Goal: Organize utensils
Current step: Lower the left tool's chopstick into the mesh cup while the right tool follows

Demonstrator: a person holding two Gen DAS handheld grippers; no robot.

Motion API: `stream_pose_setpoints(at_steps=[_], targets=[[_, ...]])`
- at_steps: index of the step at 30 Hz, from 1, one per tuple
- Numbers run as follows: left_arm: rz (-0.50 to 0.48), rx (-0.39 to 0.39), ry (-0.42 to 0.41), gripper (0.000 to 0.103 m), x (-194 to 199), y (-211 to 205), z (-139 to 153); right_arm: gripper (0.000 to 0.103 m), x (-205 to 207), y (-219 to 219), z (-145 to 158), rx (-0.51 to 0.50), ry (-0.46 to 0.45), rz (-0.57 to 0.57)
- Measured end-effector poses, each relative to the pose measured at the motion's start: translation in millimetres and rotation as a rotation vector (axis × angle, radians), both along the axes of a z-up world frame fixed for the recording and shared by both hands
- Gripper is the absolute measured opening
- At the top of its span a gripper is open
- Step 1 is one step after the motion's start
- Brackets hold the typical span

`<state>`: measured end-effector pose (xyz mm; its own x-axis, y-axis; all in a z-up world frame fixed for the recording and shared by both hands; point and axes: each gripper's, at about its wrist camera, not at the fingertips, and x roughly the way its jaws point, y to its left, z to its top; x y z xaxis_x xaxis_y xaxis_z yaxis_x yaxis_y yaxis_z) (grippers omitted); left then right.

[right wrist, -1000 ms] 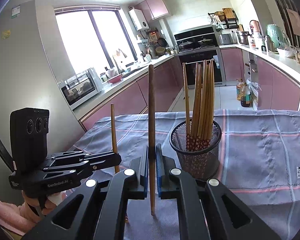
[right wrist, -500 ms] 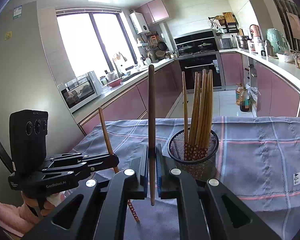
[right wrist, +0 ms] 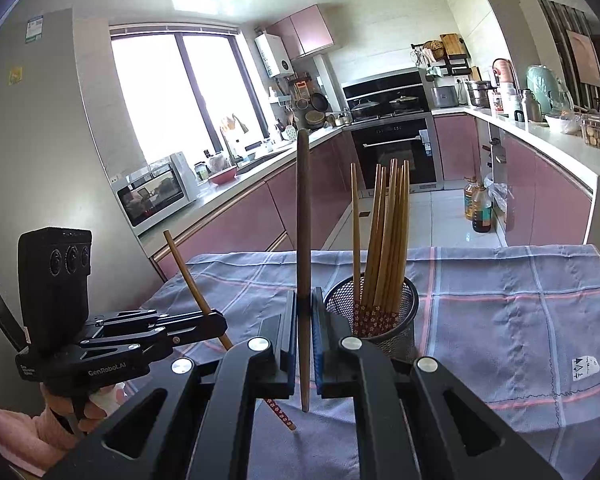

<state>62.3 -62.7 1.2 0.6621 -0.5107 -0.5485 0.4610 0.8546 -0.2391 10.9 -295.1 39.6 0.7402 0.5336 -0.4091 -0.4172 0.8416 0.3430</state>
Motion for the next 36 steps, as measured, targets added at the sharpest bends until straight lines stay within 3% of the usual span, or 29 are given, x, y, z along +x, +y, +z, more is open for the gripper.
stream_pose_setpoints(at_steps=[36], targets=[[-0.015,0.016,-0.076,0.008,3,-12,31,0.006,6,-7,16,-0.013,-0.047,-0.011]])
